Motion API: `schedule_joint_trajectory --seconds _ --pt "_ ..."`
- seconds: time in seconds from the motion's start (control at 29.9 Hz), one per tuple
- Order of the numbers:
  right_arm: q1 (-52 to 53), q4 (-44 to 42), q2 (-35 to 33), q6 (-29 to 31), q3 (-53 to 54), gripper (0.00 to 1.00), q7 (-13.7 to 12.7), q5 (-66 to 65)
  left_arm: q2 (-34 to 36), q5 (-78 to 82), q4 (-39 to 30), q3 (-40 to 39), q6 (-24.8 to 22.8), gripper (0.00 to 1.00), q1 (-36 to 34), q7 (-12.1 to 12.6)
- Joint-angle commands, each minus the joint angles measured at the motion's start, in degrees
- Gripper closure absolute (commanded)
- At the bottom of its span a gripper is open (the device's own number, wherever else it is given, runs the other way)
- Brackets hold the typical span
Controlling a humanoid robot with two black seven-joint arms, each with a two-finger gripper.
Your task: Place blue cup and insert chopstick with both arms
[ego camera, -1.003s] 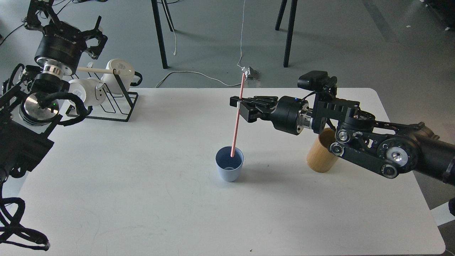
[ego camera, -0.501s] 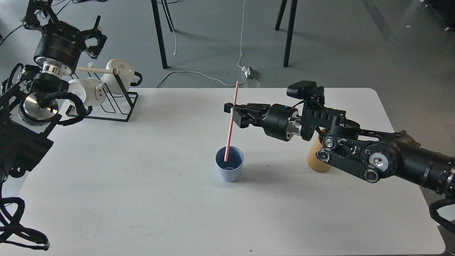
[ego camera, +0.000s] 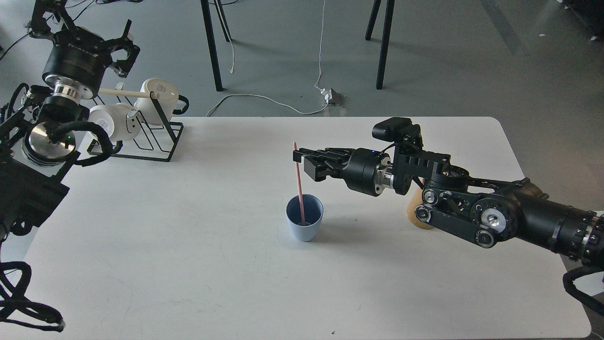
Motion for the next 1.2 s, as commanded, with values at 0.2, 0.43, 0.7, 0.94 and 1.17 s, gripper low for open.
schedule_joint_trajectory --seconds 0.2,0.43,0.7,0.94,1.17 --pt "1.8 0.4 -0.7 -0.4 6.5 0.06 0.5 1.1 0.1 0.0 0.0 0.0 0.0 0.01 -0.1 0.1" --pt "2.1 0.0 -3.2 4.8 26.3 0.01 0.2 7.8 0.4 0.0 0.0 0.3 0.0 0.01 0.0 0.5" --pt "2.0 -5.2 -7.1 5.9 37.1 0.01 -0.2 29.5 0.5 0.1 0.1 0.6 0.0 0.01 0.1 0.8" --pt "1.7 -15.0 -9.8 11.7 38.4 0.01 -1.0 60.4 0.4 0.1 0.0 0.6 0.0 0.0 0.1 0.4" --pt "-0.3 -24.1 -9.7 21.4 38.6 0.01 -0.6 77.2 0.4 -0.2 -0.4 0.0 0.0 0.01 0.3 0.3"
